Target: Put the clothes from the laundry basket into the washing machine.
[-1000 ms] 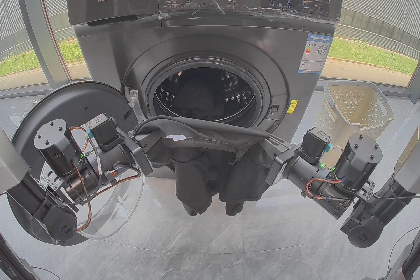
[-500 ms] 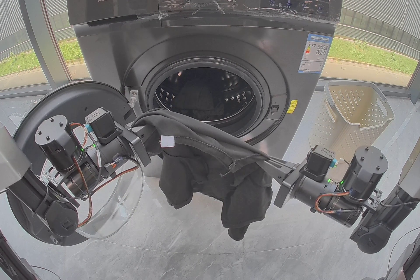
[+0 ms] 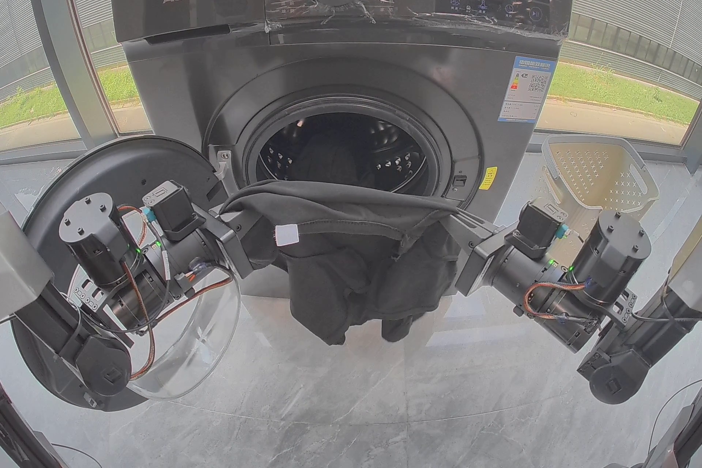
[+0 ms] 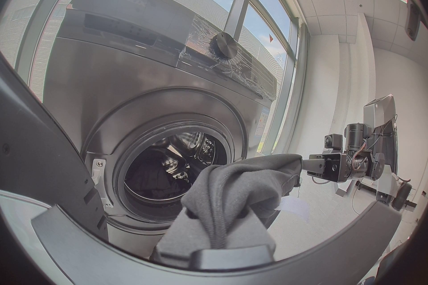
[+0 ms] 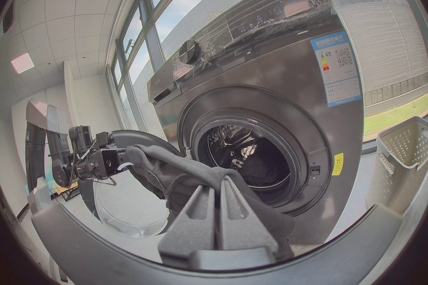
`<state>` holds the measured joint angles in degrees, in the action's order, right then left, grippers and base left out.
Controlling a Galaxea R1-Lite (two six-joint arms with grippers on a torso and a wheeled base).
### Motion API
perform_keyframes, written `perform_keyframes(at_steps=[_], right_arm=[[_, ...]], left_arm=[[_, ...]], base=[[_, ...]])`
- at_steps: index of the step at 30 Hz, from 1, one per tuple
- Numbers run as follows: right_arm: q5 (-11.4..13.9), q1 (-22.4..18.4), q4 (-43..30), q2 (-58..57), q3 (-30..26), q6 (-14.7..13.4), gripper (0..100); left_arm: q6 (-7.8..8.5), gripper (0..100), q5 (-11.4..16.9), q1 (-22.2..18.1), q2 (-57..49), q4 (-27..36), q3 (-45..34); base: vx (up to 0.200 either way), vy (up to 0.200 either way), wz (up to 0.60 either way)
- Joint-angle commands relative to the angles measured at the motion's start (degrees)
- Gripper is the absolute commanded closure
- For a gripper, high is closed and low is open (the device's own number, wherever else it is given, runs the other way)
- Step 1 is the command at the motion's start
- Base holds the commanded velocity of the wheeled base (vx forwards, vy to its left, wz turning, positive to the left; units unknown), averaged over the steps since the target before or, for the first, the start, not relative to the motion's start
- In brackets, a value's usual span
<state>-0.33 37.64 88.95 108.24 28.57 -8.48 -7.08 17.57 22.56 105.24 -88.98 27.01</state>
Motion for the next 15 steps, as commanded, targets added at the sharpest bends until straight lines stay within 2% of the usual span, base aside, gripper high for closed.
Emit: perform_keyframes(at_steps=[1,4,6,9,15], right_arm=[[0.4,-0.6,0.1,0.4,-0.7,0.3,100],[0.3,-1.7,0.0,0.5,-0.4,0.8,100],[-1.4,-1.8,-0.2,1.1,1.0,1.7,100],[-5.3,-1.3,-0.2,2.2,3.0,1.6,100],[-6.4,-1.6,-0.2,2.2,3.3,1.7,100]], left_arm=[[-0.04,100,0.0,-0.2,-0.1,-0.3,0.1],[-0.04,100,-0.1,-0.2,-0.7,-0.2,0.1],[-0.12,100,-0.2,-0.3,-1.1,-0.2,0.2],[-0.12,100,-0.8,-0.2,-1.9,-0.2,0.1],[-0.12,100,-1.3,-0.5,-2.1,-0.2,0.1]], base=[[0.000,0.000,0.00],[0.000,0.000,0.00],[0.000,0.000,0.00],[0.000,0.000,0.00],[0.000,0.000,0.00]])
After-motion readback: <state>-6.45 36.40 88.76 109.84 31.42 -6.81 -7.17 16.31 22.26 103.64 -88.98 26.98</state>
